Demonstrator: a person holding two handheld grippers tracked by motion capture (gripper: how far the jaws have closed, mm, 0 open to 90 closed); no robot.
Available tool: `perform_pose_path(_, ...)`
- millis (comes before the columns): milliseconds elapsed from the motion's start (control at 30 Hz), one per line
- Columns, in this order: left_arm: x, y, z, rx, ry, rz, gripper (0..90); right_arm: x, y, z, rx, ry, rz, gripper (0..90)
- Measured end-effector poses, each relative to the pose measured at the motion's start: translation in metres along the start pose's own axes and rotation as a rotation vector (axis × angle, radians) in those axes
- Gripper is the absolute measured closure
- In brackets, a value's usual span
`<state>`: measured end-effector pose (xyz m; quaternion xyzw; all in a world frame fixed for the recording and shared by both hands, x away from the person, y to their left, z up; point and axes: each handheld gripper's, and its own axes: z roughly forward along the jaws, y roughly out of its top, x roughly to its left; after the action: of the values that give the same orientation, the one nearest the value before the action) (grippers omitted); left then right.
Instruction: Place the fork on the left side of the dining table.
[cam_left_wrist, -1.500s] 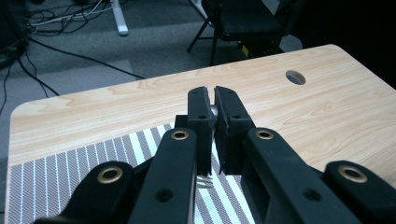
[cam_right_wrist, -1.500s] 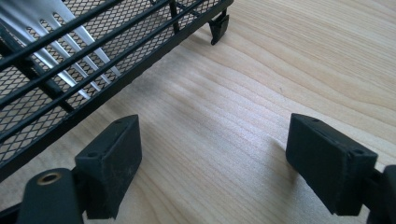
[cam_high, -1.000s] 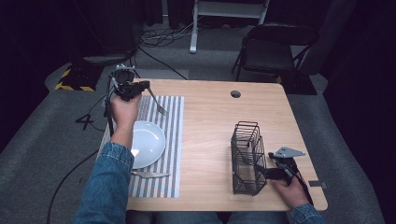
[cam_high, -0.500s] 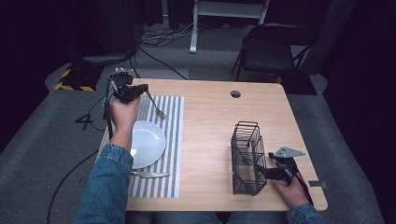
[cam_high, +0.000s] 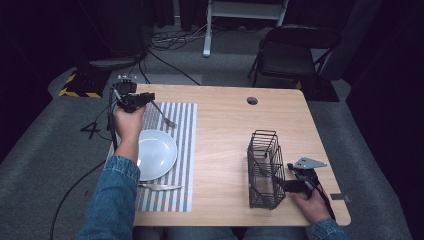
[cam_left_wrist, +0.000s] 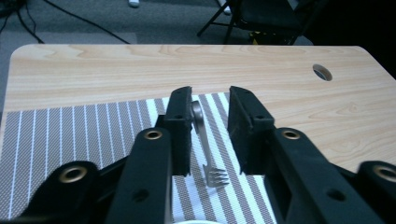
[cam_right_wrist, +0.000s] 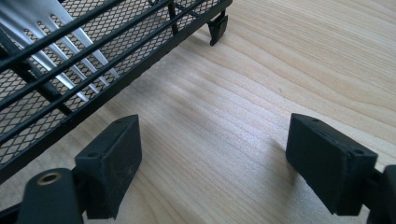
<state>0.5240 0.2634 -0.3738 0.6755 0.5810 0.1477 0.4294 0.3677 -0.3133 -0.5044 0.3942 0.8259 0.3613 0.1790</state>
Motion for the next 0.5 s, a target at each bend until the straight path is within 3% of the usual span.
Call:
perform_pose_path(67,0.005,-0.001,0.000,0.009,0.019,-0.006,57.3,0.000,0.000,0.000,0.000,0.000,0.000,18.4)
perform_pose_path(200,0.009,-0.002,0.000,0.011,0.029,-0.011,51.8,0.000,0.000,0.000,0.000,0.000,0.000,18.4)
perform_pose_path(367,0.015,-0.005,0.003,0.024,0.051,-0.018,50.2,0.000,0.000,0.000,0.000,-0.001,0.001,18.4)
perform_pose_path(500,0.023,-0.006,0.003,0.032,0.054,-0.047,49.8,0.000,0.000,0.000,0.000,-0.001,0.001,18.4)
